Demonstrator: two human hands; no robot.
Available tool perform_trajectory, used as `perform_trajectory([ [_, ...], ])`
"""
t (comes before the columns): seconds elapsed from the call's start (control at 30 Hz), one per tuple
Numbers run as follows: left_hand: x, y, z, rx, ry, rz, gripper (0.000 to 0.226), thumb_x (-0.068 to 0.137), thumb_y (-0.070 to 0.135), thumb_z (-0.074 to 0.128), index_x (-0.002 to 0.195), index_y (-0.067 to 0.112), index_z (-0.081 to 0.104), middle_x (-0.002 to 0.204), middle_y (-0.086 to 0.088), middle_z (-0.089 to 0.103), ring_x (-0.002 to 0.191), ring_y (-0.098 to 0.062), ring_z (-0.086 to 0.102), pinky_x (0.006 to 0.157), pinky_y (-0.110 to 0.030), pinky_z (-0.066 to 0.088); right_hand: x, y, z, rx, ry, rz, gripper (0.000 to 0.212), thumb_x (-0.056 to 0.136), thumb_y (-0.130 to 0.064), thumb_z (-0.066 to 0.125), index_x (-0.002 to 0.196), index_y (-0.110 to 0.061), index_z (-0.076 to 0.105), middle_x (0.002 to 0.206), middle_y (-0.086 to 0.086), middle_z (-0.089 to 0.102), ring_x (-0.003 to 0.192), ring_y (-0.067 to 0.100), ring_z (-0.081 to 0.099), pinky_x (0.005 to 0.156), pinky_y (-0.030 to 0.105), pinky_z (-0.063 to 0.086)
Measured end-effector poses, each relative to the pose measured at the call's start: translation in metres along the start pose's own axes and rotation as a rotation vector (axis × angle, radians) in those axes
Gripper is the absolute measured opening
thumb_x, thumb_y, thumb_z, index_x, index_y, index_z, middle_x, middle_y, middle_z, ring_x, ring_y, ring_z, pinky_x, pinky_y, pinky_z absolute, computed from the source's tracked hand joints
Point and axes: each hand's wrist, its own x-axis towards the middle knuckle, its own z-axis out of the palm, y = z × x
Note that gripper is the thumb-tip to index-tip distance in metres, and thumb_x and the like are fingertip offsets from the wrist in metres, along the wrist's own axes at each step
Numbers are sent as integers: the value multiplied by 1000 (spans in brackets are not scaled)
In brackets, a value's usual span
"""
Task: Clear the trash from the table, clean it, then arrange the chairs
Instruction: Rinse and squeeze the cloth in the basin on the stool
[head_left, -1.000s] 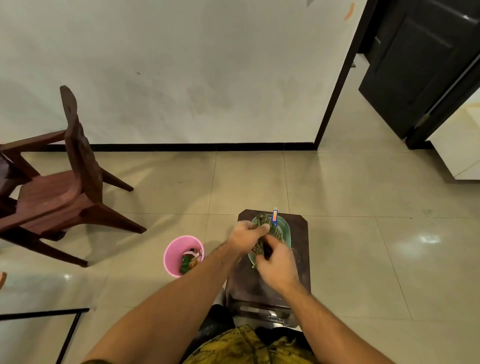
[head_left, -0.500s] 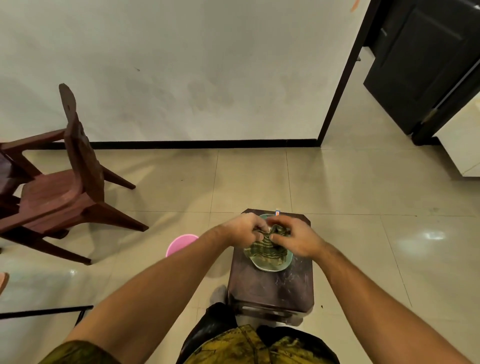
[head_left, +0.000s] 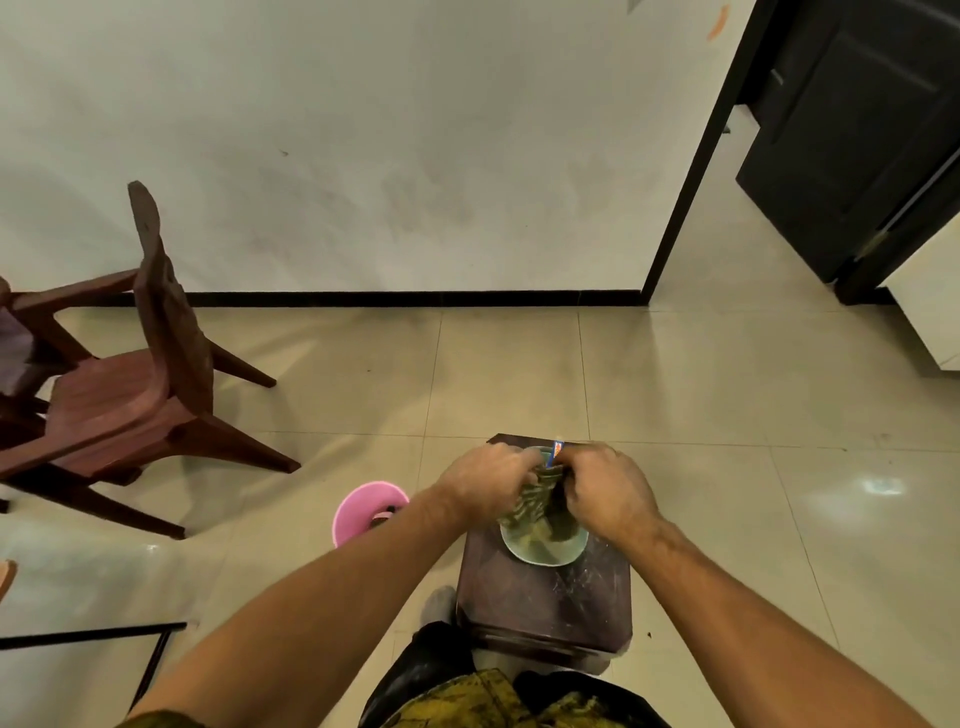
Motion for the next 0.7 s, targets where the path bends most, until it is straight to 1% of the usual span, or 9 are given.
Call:
perform_trajectory([
  [0.07,3,-1,7,-7,-51,8,17,103,24,50,116,17,59,97,-7,66,87,-25,62,71,-36,44,-2,2,6,-9,-150,17,25,87,-26,55,109,-29,66,101,1,69,89,25,66,76,37,56],
  [0.1,5,0,12,6,-88,20,16,103,23,50,115,18,59,95,-7,67,86,-25,63,71,-37,46,-3,5,10,-11,-203,24,23,88,-28,55,109,-29,66,101,0,69,87,23,66,75,36,56],
  [0.23,11,0,32,5,-78,-18,19,99,19,53,117,22,55,97,-3,71,87,-26,68,71,-38,52,2,18,22,37,-130,74,21,92,-31,55,110,-33,66,98,-3,70,86,20,67,78,40,59],
  [0.3,16,0,35,34,-62,-38,19,98,20,53,117,21,55,99,-6,71,89,-29,67,72,-41,52,1,21,26,53,-124,92,20,94,-33,55,112,-36,65,98,-4,71,86,20,67,77,40,59],
  [0.4,24,-2,38,64,-25,-39,20,98,20,55,117,18,58,102,-9,69,96,-30,63,78,-42,52,3,27,36,85,-107,122,19,95,-35,56,112,-35,66,97,-4,72,85,20,67,75,37,58],
  [0.53,32,-7,51,95,46,-25,22,98,18,57,120,18,60,105,-6,70,106,-24,55,87,-38,47,12,33,50,182,-106,164,21,94,-35,58,113,-37,65,99,-6,74,86,20,69,76,39,59],
  [0.6,33,-9,64,108,21,-54,19,100,19,55,119,19,58,104,-3,71,103,-23,59,81,-36,47,17,36,62,246,-134,191,23,93,-33,58,114,-37,66,100,-5,75,87,22,70,78,39,59],
  [0.67,31,-12,82,98,-58,-124,21,101,18,53,122,21,55,102,-4,71,94,-25,67,76,-37,50,18,37,80,273,-175,203,27,94,-29,56,117,-36,67,105,-1,75,91,25,69,81,38,58],
  [0.7,32,-15,94,85,-106,-153,24,101,16,52,124,21,55,103,-4,72,93,-28,69,77,-39,52,19,38,91,288,-197,204,28,94,-27,54,118,-35,67,108,2,74,94,27,69,82,38,57],
])
